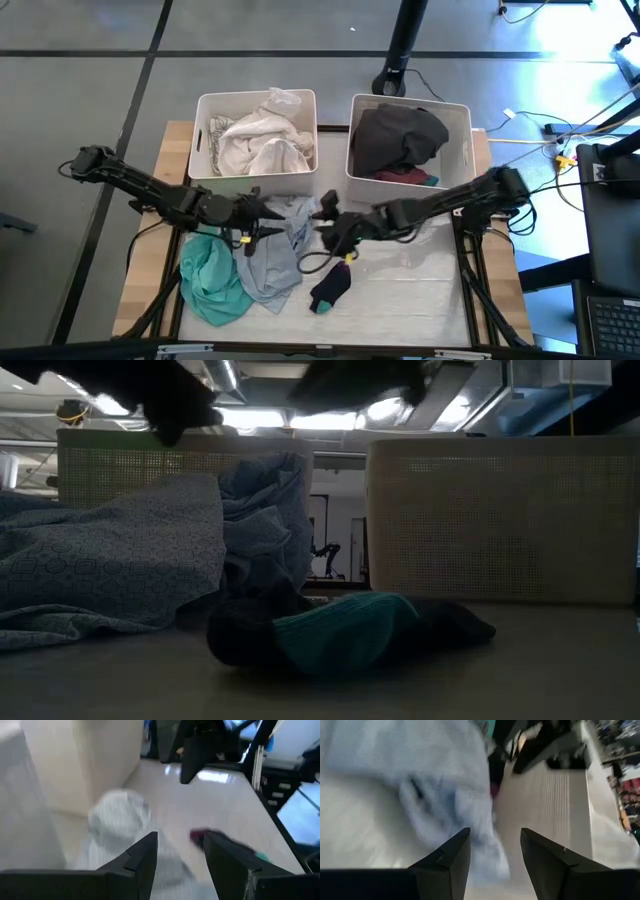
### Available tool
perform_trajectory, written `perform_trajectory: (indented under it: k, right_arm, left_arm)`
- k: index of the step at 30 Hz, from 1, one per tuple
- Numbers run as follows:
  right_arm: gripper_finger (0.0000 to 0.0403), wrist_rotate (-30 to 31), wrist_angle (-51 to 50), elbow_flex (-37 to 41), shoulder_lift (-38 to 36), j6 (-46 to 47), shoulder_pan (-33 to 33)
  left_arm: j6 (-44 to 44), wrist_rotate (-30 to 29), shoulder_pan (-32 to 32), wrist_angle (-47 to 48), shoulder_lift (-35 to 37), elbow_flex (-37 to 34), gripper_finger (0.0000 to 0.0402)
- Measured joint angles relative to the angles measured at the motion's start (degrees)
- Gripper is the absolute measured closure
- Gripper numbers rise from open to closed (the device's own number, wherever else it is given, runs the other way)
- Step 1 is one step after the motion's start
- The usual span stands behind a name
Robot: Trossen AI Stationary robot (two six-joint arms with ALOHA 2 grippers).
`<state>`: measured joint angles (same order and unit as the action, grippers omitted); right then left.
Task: Sort clothes
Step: Put the blue patient gown into the right white bin
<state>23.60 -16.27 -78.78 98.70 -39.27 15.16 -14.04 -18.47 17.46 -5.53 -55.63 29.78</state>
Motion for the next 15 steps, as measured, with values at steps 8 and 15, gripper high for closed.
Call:
perform_trajectory:
  k: [8,15]
  right_arm:
    - [0.0228,-4.34,19.32,-0.29,11.26,-1.43,-0.18]
    - [0.0228,-3.28,33.71,-0.4,19.25,0.24,-0.25]
  left_arm:
    - [-9.44,-5.57,1.19,12.99,3.1,-0.05,0.0249]
    - [-11.65,-8.57,0.48,15.62,3.36,-0.09,0.0249]
